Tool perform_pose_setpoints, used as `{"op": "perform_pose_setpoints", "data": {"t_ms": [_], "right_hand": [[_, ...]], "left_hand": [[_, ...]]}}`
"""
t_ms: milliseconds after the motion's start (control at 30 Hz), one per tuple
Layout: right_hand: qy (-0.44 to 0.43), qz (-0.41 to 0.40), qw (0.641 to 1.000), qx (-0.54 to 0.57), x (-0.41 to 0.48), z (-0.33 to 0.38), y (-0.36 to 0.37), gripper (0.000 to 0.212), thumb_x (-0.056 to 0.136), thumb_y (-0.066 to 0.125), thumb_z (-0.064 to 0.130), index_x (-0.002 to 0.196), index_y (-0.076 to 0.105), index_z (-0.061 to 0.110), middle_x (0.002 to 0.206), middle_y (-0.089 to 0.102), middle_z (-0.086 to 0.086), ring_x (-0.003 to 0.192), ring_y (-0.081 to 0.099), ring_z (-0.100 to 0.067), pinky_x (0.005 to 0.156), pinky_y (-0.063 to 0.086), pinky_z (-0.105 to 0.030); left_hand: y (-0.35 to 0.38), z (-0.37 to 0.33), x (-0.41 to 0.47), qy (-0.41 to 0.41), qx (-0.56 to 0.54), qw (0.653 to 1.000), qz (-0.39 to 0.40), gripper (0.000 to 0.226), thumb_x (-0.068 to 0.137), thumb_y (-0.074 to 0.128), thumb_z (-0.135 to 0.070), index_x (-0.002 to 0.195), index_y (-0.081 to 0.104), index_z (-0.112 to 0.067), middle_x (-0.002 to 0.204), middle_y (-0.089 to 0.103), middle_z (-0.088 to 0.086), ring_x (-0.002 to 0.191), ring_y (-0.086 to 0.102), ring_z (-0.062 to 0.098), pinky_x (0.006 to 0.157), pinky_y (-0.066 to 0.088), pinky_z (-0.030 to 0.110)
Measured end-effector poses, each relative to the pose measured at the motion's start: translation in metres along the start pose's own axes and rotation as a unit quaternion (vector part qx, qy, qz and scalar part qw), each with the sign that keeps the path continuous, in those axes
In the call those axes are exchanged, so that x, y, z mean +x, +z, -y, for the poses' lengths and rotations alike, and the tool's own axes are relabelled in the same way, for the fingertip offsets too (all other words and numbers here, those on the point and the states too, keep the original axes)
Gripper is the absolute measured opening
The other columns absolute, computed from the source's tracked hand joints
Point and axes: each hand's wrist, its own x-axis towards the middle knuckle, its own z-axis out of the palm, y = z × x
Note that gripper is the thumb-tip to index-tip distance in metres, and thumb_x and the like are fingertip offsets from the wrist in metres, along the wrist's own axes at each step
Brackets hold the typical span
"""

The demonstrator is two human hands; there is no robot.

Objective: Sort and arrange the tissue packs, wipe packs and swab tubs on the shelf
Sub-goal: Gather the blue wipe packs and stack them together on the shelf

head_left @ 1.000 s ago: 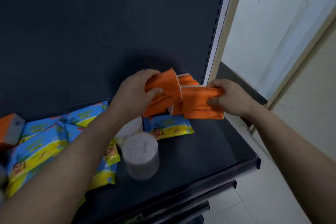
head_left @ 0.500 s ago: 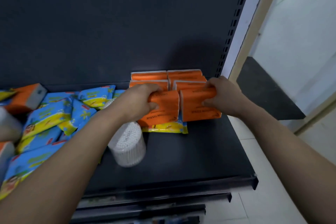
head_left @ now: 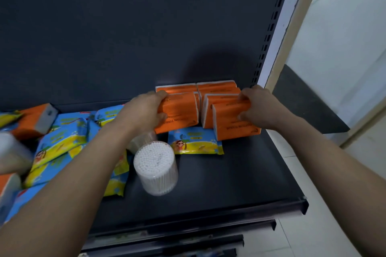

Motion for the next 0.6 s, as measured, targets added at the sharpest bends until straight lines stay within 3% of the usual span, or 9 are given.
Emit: {"op": "perform_pose_setpoints", "data": {"t_ms": [133,333,467,600], "right_hand": [[-0.003,0.002,0.999,-0.032,0.001,0.003,0.0,0.053,0.078,0.072,0.026,0.125,0.048,0.017,0.127,0.043,-0.01,0.122,0.036,-0.03,0.095,0.038,-0.038],[-0.01,0.019,0.998,-0.065,0.0,0.01,0.012,0.081,0.072,0.075,0.031,0.139,0.029,0.027,0.14,0.03,-0.004,0.131,0.026,-0.03,0.105,0.028,-0.05],[-0.016,0.014,0.995,-0.102,0.004,0.014,0.013,0.085,0.073,0.074,0.032,0.142,0.025,0.029,0.141,0.029,-0.005,0.132,0.024,-0.031,0.106,0.025,-0.051],[-0.03,0.029,0.994,-0.106,0.006,0.016,0.012,0.084,0.076,0.071,0.027,0.144,0.023,0.029,0.147,0.027,-0.002,0.135,0.023,-0.03,0.106,0.024,-0.051]], "left_hand": [[0.012,-0.004,0.011,0.023,0.038,0.999,0.009,0.048,0.085,0.057,-0.016,0.131,0.044,-0.014,0.128,0.042,0.013,0.114,0.043,0.035,0.095,0.04,0.045],[0.018,0.0,0.013,0.047,0.146,0.987,-0.036,0.049,0.086,0.056,-0.024,0.13,0.038,-0.015,0.128,0.044,0.008,0.116,0.034,0.03,0.09,0.033,0.043],[0.017,-0.001,0.013,0.048,0.114,0.989,-0.084,0.056,0.081,0.065,-0.023,0.128,0.036,-0.011,0.126,0.038,0.012,0.112,0.036,0.031,0.088,0.035,0.041],[0.019,0.006,0.011,0.054,0.043,0.995,-0.076,0.051,0.079,0.068,-0.021,0.122,0.044,-0.009,0.122,0.044,0.012,0.111,0.038,0.031,0.09,0.035,0.041]]}}
